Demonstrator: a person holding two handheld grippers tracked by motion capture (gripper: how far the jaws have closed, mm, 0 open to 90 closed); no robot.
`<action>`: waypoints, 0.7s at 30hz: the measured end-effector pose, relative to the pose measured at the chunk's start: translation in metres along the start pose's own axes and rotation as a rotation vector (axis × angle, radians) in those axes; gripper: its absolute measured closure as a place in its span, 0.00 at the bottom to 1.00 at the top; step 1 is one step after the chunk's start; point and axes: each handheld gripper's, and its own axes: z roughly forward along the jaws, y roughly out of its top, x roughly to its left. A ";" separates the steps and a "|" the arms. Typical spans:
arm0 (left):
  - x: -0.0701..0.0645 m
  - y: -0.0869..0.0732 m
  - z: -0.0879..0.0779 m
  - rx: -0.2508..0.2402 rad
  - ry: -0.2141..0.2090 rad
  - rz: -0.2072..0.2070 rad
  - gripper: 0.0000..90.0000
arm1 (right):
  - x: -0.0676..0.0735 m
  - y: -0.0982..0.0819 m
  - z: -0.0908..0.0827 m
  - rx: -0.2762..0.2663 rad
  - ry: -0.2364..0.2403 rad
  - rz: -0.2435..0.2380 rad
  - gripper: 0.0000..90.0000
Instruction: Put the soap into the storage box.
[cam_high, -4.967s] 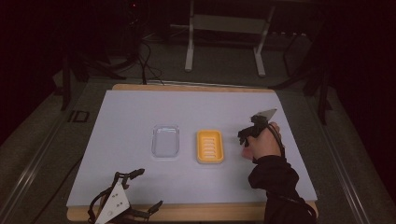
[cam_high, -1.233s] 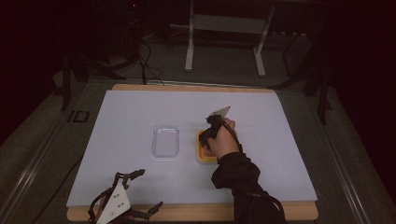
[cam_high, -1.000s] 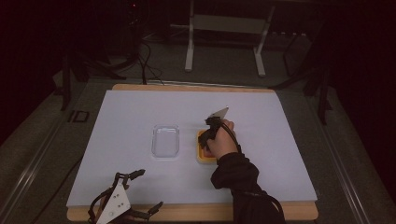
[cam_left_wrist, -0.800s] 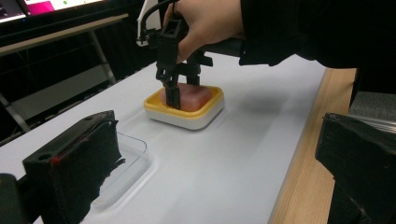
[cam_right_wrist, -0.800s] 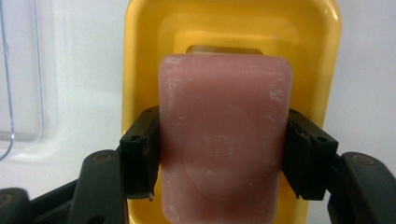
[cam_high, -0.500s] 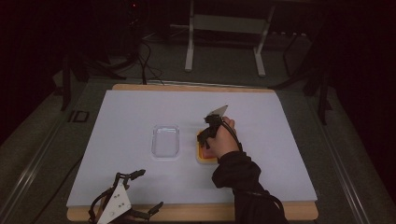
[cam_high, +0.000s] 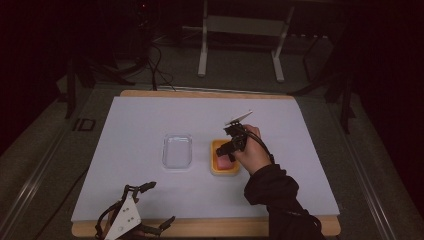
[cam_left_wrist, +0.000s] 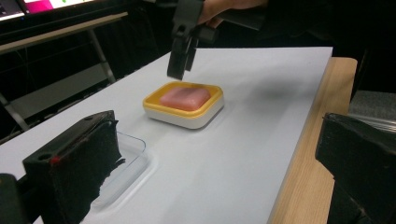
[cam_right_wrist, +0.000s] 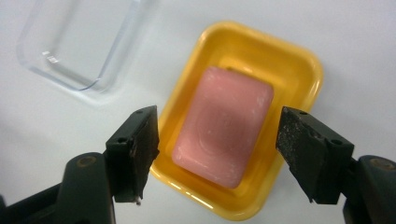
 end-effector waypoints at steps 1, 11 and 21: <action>0.000 0.000 0.000 0.000 0.000 0.000 0.01 | -0.001 -0.003 -0.004 -0.029 0.016 -0.042 0.33; 0.000 0.000 0.001 0.003 0.000 0.002 0.01 | -0.011 -0.033 -0.031 -0.226 0.149 -0.232 0.32; -0.001 0.000 0.001 0.007 0.000 0.003 0.01 | -0.022 -0.058 -0.050 -0.306 0.134 -0.356 0.32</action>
